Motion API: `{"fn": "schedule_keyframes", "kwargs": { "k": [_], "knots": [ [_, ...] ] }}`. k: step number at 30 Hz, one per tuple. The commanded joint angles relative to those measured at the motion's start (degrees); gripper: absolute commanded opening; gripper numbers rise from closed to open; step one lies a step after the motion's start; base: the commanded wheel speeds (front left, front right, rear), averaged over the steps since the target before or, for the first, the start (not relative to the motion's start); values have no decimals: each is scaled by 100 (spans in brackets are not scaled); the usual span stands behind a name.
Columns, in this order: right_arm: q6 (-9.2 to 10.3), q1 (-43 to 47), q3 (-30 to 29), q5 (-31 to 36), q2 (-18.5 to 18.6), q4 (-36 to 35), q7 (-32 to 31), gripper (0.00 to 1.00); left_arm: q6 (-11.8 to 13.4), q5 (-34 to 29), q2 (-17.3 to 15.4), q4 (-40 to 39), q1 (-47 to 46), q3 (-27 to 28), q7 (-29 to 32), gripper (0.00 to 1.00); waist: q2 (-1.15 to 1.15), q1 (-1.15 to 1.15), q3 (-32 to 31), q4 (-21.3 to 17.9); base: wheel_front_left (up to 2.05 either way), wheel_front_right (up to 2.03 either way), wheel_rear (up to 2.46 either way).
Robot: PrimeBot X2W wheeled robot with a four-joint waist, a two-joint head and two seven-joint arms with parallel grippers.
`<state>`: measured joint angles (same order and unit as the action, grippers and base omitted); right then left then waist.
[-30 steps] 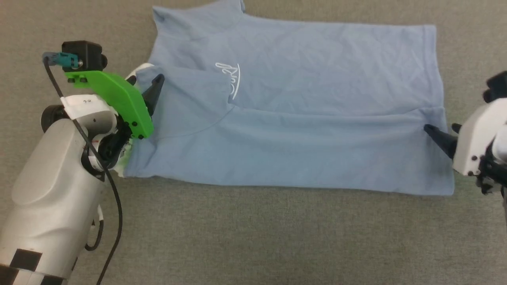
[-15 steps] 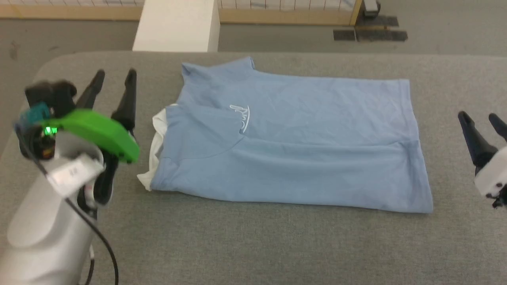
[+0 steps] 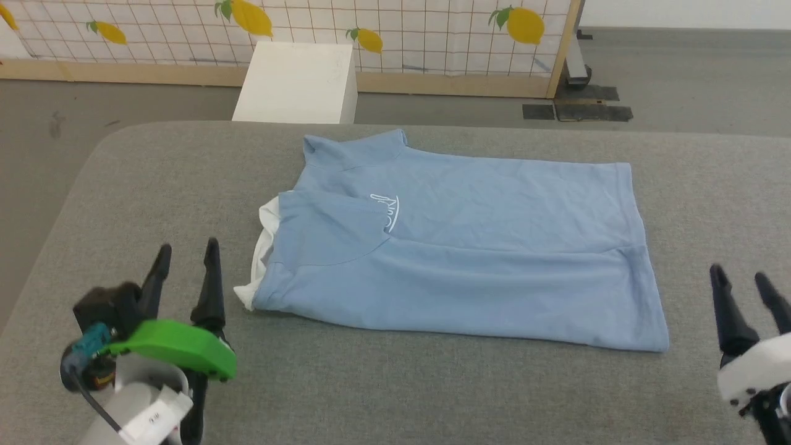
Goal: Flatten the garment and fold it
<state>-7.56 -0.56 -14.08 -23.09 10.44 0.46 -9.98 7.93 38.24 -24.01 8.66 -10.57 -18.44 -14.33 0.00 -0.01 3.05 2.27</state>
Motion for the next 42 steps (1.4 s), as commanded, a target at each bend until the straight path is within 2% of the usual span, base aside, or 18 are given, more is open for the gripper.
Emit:
{"fn": "schedule_keyframes", "kwargs": {
  "k": [1,6,9,12,14,22,26,36,37,38,39,42],
  "knots": [
    [8,108,26,-2,-49,41,49,100,53,-37,48,-26,136,31,-50,100,0,1,-6,-5,0,0,0],
    [8,264,71,-82,-118,148,109,100,81,-59,166,16,374,16,-40,100,0,1,-14,-44,0,0,0],
    [8,266,69,-96,-124,184,86,100,79,-66,121,105,298,-97,241,100,0,1,2,-55,0,0,0],
    [8,227,69,-102,-114,179,72,100,46,-41,-5,183,-25,-272,931,100,0,1,74,-51,0,0,0],
    [8,146,104,-99,-96,164,39,100,39,22,-135,249,-505,-486,1931,100,0,1,191,-61,0,0,0],
    [8,-33,194,-118,-91,141,-35,100,128,272,-302,602,-1564,-1087,4656,100,0,1,547,-120,0,0,0],
    [8,-139,231,-121,-77,113,-46,100,192,206,-375,872,-1870,-1292,5324,100,0,1,729,-205,0,0,0],
    [8,-280,362,-123,-91,109,-76,100,223,465,-224,1772,-1696,-1514,6062,100,0,1,952,-382,0,0,0],
    [8,-285,369,-123,-91,106,-77,100,209,528,-186,1805,-1652,-1509,6098,81,0,1,961,-385,0,0,0],
    [8,-290,379,-121,-89,101,-85,100,186,587,-154,1832,-1605,-1512,6137,29,0,1,967,-387,0,0,0],
    [8,-293,394,-114,-78,96,-104,100,169,649,-120,1836,-1573,-1489,6135,0,0,1,971,-385,0,0,0],
    [8,-308,435,-47,-16,57,-253,100,120,797,-50,1800,-1506,-1399,6044,0,0,1,960,-366,0,0,0]
  ]
}}
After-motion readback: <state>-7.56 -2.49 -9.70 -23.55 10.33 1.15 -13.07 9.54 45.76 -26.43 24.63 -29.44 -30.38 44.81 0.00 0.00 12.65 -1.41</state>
